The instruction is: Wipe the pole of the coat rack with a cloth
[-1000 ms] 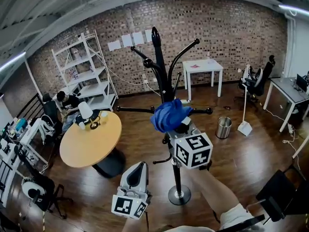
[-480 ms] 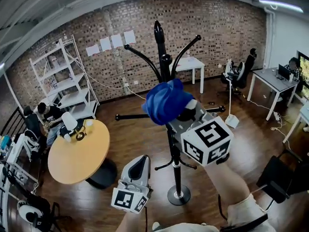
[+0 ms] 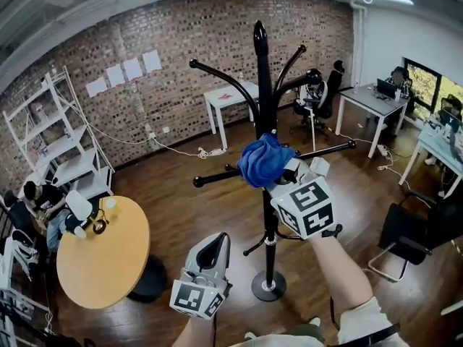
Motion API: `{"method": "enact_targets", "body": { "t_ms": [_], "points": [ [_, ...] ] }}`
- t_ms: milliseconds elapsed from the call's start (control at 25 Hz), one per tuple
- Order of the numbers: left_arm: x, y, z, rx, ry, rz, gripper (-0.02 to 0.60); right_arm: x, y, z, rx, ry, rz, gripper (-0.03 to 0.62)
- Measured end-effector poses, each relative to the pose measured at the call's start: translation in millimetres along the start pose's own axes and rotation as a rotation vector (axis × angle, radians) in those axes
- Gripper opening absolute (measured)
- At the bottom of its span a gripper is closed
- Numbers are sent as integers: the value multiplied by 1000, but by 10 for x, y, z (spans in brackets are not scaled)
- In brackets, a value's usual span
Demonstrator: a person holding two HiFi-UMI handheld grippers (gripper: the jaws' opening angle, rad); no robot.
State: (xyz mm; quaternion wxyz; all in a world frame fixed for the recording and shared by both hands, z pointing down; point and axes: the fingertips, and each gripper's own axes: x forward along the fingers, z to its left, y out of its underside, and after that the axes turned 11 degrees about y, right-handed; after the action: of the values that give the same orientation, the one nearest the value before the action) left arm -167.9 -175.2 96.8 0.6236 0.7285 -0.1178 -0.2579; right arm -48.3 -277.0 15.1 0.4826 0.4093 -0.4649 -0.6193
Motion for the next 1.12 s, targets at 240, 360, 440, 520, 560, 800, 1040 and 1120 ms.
{"method": "enact_targets", "body": {
  "t_ms": [240,360,440,520,560,800,1040,1120],
  "points": [
    [25,88,-23,-43,73,-11,2,-798,-398,142,9,12,-184,97],
    [-22,139,91,-63,70,-4,2,-1239,79,720,40,-109,-98,97],
    [-75,198,176,-69,59,12,2,-1271,784,1064,88,-134,51,97],
    [-126,261,245,-73,49,27,2,-1086,1381,1144,140,-87,152,97],
    [-145,278,270,-74,45,30,2,-935,1524,1058,148,-32,161,97],
    [-235,325,218,-88,43,38,2,-183,1425,399,195,154,62,97],
    [-439,490,307,-121,11,74,2,-120,3017,817,191,170,295,97],
    [-464,545,303,-127,5,94,2,-135,3711,1008,201,173,379,97]
  ]
}}
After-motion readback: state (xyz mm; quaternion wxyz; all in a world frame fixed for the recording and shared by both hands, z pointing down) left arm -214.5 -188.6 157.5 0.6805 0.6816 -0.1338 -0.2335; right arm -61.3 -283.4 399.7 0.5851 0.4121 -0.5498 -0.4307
